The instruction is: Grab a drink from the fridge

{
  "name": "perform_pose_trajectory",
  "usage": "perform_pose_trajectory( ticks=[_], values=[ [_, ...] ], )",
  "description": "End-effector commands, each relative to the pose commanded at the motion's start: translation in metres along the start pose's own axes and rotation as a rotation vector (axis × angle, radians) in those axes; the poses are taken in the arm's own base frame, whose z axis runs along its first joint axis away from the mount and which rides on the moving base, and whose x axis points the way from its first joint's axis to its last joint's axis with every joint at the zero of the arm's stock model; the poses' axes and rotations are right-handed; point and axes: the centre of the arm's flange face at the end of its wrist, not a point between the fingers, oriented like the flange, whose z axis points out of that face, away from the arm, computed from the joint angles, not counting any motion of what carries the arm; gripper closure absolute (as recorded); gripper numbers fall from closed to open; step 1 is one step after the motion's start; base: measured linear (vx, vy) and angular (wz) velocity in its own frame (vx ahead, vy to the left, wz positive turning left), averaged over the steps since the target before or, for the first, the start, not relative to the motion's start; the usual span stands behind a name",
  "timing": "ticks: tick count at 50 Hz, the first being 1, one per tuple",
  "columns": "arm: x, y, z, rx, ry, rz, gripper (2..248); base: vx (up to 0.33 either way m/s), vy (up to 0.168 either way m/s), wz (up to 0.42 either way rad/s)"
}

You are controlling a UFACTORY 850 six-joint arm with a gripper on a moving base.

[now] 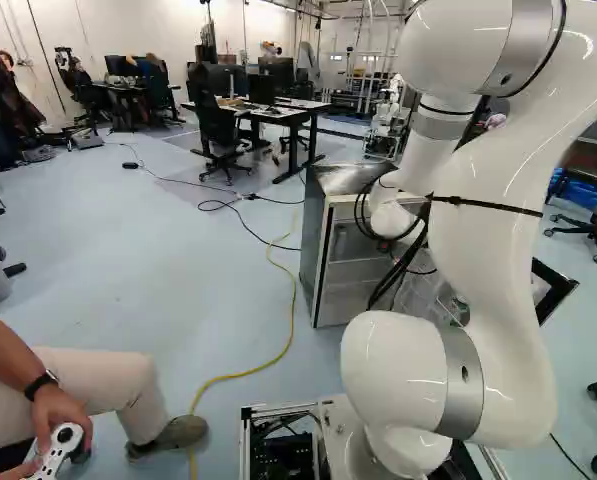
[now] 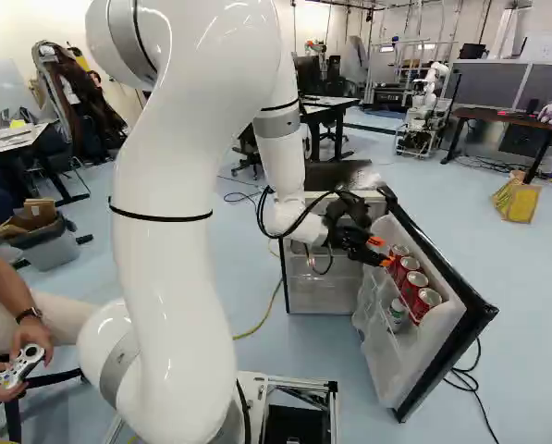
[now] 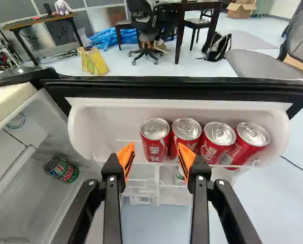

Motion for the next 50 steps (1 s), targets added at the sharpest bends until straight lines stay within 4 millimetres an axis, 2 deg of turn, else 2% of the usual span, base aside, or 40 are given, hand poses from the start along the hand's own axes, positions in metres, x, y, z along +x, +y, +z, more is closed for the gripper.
perform_pose_trajectory(
  ticks=[50],
  values=[
    [0.0038,-0.0063,0.0098,-0.006,0.006,0.012,111,0.000,0.000,0.000]
  ],
)
